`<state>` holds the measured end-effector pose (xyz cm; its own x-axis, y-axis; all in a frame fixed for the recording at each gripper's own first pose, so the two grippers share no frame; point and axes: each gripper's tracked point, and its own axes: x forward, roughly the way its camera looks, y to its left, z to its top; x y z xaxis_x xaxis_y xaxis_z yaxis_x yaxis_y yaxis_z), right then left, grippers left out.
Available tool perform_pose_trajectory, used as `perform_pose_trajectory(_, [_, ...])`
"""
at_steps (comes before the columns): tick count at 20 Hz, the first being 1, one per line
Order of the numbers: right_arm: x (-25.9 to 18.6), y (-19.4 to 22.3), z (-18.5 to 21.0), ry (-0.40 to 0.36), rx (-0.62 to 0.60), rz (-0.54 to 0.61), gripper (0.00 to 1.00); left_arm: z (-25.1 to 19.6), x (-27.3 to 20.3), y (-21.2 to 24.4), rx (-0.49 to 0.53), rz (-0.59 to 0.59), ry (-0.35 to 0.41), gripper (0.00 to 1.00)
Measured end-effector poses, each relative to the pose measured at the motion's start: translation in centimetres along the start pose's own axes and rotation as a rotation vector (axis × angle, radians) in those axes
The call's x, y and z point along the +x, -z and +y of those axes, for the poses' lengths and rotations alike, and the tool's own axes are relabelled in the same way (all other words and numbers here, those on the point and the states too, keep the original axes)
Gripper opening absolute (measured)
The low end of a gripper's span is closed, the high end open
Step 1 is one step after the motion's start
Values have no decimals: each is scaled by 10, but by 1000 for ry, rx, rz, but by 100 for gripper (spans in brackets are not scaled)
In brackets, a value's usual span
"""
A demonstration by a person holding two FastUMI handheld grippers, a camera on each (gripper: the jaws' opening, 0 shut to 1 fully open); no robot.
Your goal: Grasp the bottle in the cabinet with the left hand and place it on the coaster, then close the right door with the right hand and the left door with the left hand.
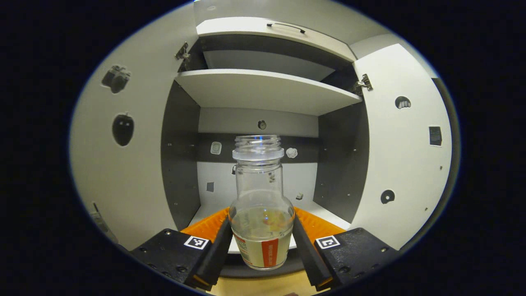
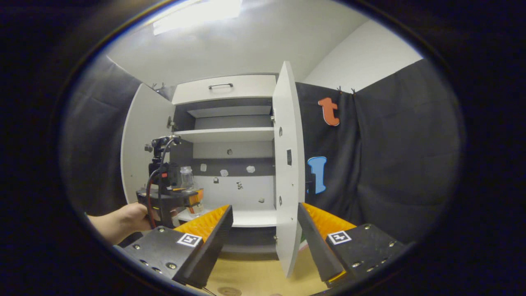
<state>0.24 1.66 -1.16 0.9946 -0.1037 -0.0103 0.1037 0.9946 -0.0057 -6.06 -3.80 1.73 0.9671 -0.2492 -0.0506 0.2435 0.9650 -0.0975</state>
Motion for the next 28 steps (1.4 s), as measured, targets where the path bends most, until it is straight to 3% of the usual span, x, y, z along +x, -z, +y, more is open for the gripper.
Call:
perform_pose_trajectory(8, [-38, 16, 6, -92, 7, 28, 94, -27, -103, 91, -59, 21, 19, 80])
perform_pose_trajectory(12, [-46, 33, 7, -108, 21, 55, 96, -47, -136, 159, 19, 22, 43, 80])
perform_pose_trajectory(18, [-54, 53, 14, -211, 165, 61, 96, -103, -161, 271, 59, 80, 195, 78])
perform_pose_trajectory(24, [-42, 55, -23, -160, 105, 54, 93, -120, -169, 367, 45, 182, 249, 81])
perform_pose_trajectory(28, [-37, 52, -41, -129, 42, 54, 96, -128, -163, 389, 81, 195, 304, 80])
